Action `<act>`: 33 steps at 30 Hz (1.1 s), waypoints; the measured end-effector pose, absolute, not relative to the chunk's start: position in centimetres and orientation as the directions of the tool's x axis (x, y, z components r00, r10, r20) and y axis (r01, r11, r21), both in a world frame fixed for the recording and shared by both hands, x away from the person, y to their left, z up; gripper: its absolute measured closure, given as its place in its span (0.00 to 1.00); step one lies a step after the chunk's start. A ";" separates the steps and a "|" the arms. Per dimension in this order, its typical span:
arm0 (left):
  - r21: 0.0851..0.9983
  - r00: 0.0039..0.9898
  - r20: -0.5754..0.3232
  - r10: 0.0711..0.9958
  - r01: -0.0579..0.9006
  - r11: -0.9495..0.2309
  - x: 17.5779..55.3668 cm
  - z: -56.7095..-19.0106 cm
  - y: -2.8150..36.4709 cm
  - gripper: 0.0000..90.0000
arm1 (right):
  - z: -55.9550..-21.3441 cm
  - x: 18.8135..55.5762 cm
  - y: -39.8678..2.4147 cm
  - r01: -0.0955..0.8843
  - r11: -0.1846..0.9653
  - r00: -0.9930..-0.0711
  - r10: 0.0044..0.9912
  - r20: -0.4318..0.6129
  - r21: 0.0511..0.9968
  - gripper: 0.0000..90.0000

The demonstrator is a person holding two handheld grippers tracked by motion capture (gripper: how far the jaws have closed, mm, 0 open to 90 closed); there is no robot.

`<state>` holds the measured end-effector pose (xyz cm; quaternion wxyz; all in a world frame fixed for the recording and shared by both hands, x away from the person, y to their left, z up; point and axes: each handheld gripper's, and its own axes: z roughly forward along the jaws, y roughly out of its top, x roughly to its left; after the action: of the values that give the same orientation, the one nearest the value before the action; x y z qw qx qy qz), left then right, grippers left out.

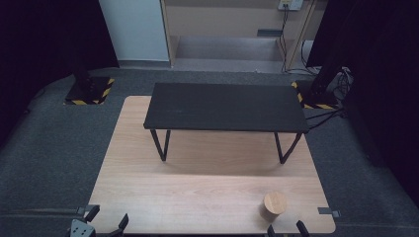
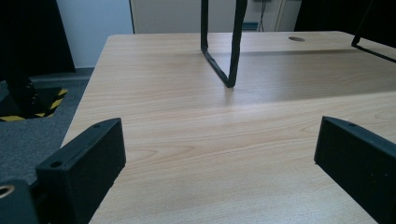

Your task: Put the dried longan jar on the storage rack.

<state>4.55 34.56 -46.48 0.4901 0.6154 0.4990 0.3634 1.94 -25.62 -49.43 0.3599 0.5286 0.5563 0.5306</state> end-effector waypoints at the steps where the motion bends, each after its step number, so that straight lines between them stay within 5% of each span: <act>1: 0.966 0.238 -0.042 0.970 0.258 -0.022 4.5 -46.5 34.6 0.01 | -49.4 1.9 -25.6 0.206 -0.120 -0.182 0.970 0.159 0.971 0.04; 33: 0.965 0.272 -0.039 0.962 0.259 -0.034 4.7 -46.4 34.2 0.01 | -50.6 4.5 -22.5 0.217 -0.058 -0.131 0.987 0.088 0.974 0.01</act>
<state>4.73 34.20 -46.37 0.4947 0.6255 0.4880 0.3548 4.52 -22.45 -50.62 0.3885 0.5325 0.5657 0.4955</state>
